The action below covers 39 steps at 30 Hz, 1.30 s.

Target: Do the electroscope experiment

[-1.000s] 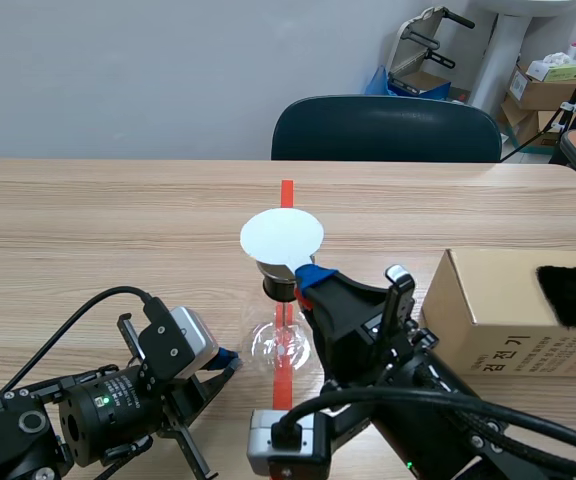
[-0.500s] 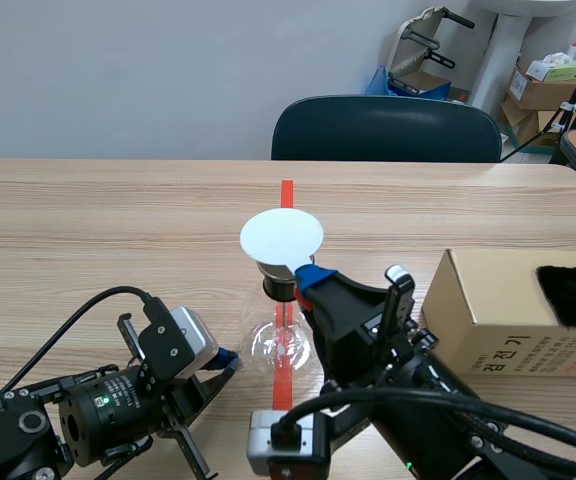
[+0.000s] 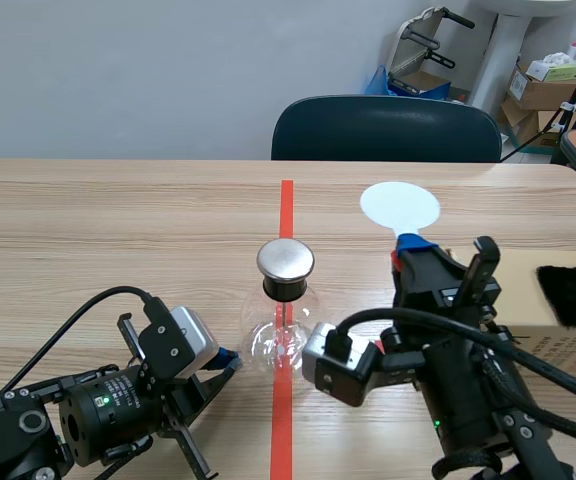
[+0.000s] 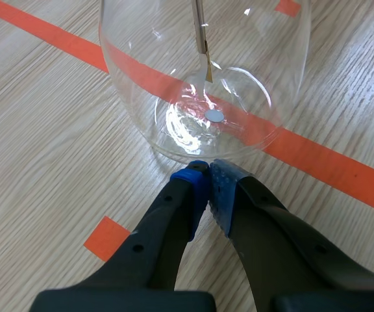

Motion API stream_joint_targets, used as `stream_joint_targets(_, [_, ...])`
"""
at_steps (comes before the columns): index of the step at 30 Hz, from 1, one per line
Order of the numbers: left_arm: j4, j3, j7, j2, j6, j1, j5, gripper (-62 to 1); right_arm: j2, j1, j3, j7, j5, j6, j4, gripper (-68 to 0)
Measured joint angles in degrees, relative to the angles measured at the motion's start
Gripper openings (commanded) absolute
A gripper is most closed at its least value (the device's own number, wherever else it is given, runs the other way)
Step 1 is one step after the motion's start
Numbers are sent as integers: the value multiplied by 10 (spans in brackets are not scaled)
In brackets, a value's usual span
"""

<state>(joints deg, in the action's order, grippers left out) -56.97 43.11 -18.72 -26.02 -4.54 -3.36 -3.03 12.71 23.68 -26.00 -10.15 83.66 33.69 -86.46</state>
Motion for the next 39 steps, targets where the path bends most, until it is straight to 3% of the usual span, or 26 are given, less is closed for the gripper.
stream_joint_targets(6, [0, 0, 0, 0, 0, 0, 0, -575, 0, 0, 0, -54, 0, 0, 0, -658])
stream_joint_targets(39, [0, 0, 0, 0, 0, 0, 0, -575, 0, 0, 0, -56, 0, 0, 0, -658])
